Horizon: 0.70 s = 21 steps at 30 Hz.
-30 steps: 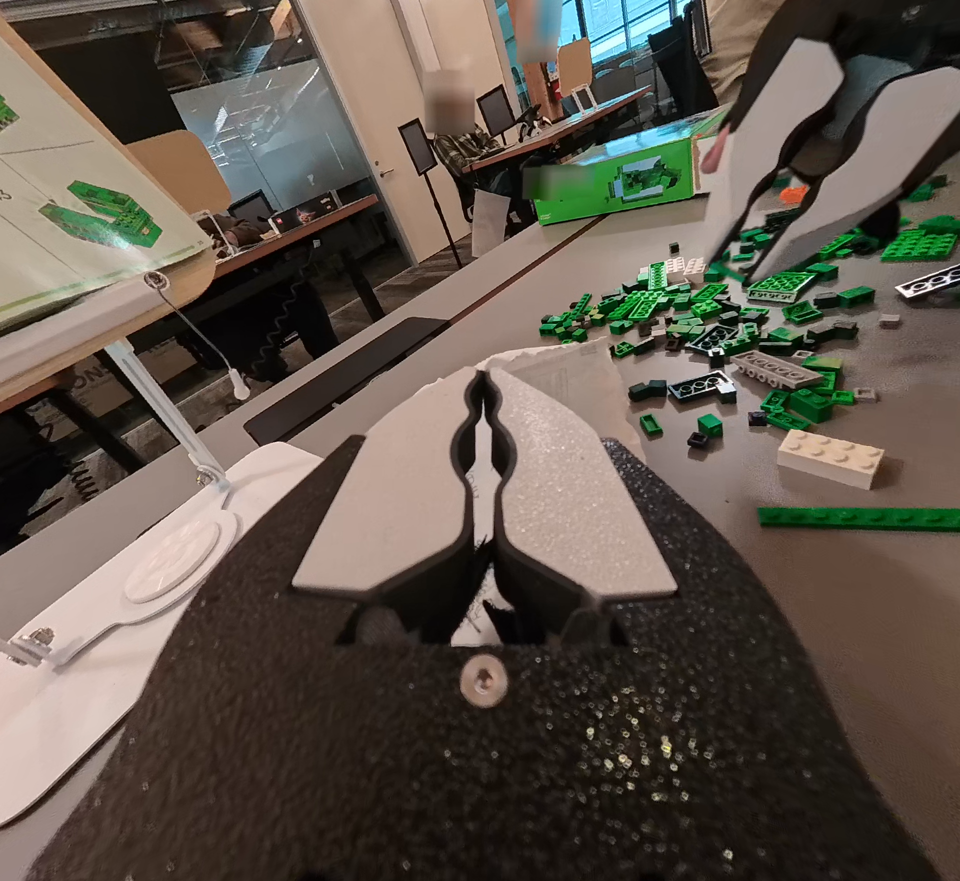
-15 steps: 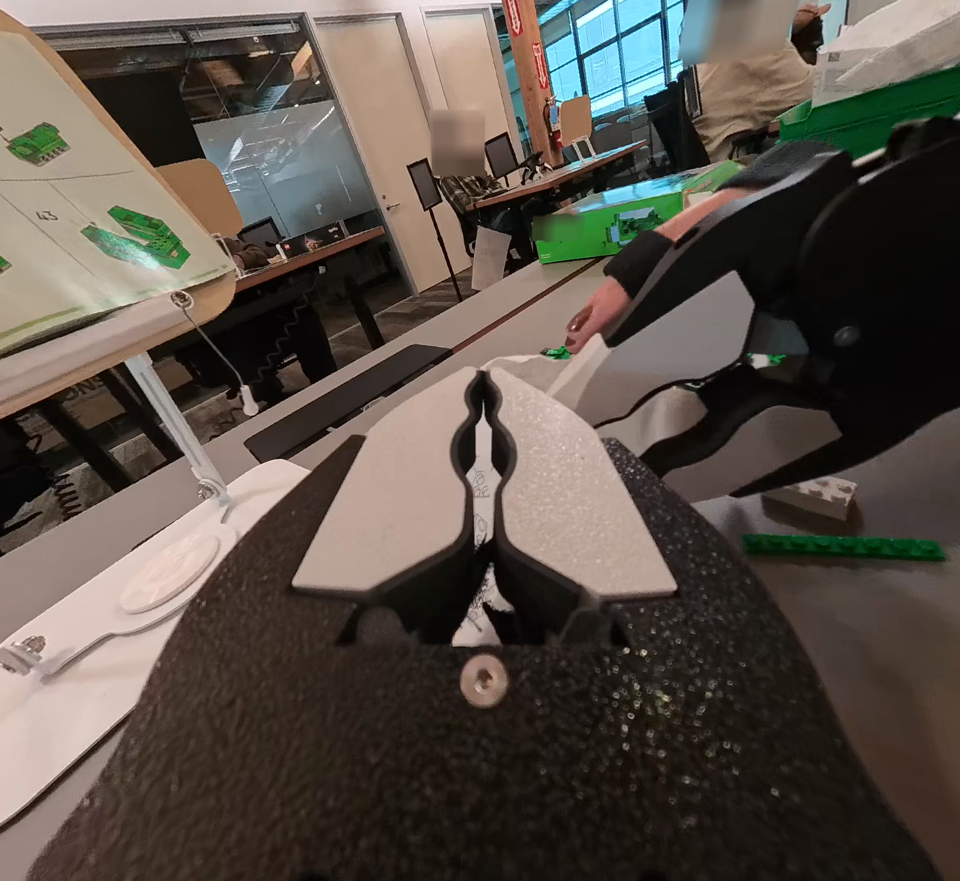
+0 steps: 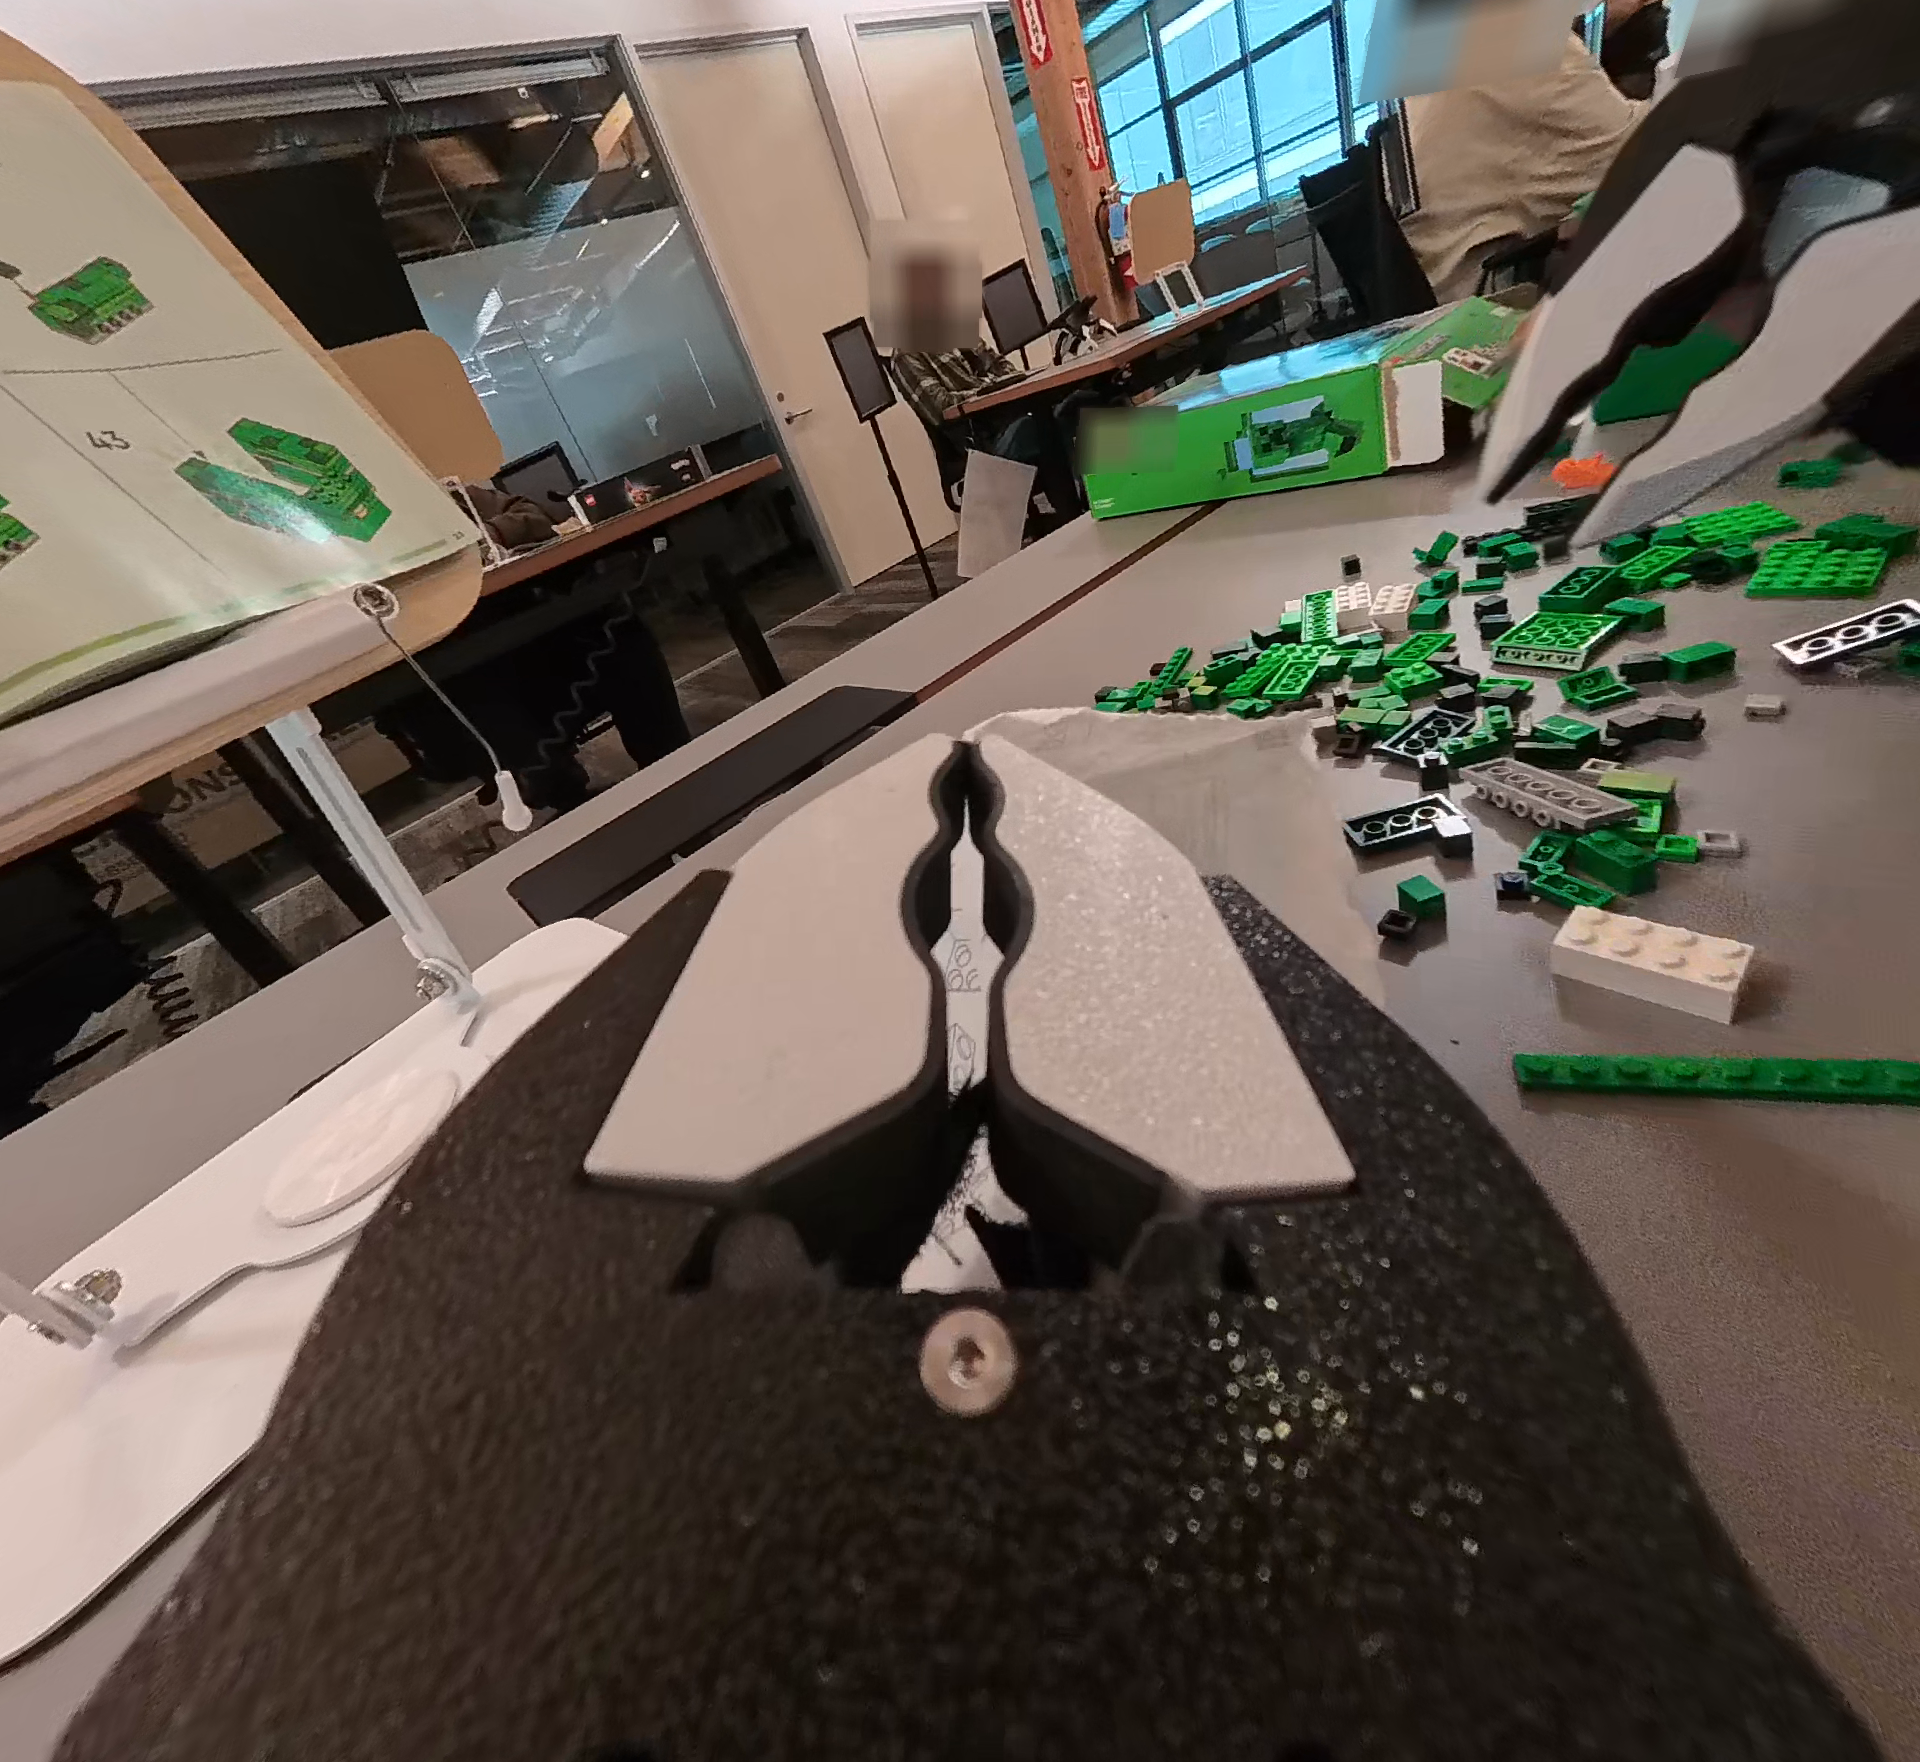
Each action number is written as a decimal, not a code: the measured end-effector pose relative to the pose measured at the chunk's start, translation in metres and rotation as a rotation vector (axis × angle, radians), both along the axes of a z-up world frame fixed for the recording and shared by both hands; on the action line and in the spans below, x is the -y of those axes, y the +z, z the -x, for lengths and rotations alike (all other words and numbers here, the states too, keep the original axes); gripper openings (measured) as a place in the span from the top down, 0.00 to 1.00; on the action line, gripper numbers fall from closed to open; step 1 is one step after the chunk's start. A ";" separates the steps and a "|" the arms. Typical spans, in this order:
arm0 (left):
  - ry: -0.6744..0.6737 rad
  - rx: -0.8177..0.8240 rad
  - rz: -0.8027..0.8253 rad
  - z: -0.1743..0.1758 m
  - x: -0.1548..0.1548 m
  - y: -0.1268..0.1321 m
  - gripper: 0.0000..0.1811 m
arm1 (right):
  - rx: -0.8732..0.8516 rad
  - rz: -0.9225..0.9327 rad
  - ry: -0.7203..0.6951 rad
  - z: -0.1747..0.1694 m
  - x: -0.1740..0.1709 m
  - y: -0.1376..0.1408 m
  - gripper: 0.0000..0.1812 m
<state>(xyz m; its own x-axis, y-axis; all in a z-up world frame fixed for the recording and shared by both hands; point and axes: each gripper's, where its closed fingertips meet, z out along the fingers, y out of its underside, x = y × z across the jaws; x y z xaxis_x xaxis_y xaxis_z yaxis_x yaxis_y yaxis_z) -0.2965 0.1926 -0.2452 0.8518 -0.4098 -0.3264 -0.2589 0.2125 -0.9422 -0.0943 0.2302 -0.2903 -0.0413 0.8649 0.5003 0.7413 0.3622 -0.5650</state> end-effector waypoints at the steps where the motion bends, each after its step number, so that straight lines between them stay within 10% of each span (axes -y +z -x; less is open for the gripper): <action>1: -0.002 -0.002 0.001 -0.001 0.000 0.000 1.00 | 0.029 0.075 -0.024 -0.016 -0.004 -0.006 0.87; 7: -0.014 -0.005 0.007 -0.002 -0.001 -0.002 1.00 | 0.177 0.401 -0.001 -0.053 0.012 -0.038 0.88; 21: -0.039 -0.012 0.019 -0.006 0.000 -0.005 1.00 | 0.250 0.342 -0.040 -0.036 -0.017 -0.058 0.89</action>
